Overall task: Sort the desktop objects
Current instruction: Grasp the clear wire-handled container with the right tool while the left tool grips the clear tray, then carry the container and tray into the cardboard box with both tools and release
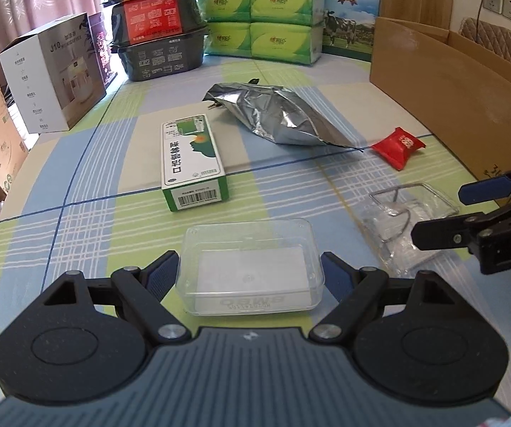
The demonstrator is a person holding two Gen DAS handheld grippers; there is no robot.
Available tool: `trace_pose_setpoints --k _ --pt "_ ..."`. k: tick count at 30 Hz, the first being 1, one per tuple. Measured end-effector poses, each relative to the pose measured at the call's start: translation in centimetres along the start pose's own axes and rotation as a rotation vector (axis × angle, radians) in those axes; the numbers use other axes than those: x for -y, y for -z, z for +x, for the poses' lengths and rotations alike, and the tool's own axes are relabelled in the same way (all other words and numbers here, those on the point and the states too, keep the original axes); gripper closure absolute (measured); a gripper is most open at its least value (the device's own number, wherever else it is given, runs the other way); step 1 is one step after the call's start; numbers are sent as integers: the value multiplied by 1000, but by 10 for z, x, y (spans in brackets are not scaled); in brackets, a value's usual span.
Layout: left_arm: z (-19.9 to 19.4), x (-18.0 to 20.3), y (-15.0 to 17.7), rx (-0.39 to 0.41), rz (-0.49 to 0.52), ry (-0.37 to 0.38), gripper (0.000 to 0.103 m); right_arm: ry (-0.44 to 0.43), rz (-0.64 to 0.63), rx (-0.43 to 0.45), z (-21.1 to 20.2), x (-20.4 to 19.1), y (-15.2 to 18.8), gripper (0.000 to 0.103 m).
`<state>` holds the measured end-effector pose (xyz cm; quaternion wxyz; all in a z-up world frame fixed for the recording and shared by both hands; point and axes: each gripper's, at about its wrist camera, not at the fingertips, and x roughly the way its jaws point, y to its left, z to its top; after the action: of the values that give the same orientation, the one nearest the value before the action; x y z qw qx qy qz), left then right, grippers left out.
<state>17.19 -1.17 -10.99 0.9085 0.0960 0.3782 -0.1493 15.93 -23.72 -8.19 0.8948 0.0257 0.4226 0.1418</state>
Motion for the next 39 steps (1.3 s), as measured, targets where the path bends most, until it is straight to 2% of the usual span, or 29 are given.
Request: trace_pose_setpoints --k 12,13,14,15,20,31,39 --pt "11 -18 -3 -9 -38 -40 20 35 24 -32 38 -19 -14 17" --pt "11 -19 -3 -8 -41 -42 20 40 17 -36 38 -19 -13 20" --pt "11 -19 -3 -9 -44 -42 20 45 6 -39 39 -20 -13 30" --pt "11 -20 -3 -11 -46 -41 20 49 -4 -45 40 -20 -12 35" --pt "10 -17 -2 -13 -39 -37 20 54 -35 -36 35 -22 -11 41" --pt "-30 -7 -4 52 -60 -63 20 56 3 87 -22 -20 -6 41" --pt "-60 9 8 67 -87 -86 20 41 74 122 -62 -9 13 41"
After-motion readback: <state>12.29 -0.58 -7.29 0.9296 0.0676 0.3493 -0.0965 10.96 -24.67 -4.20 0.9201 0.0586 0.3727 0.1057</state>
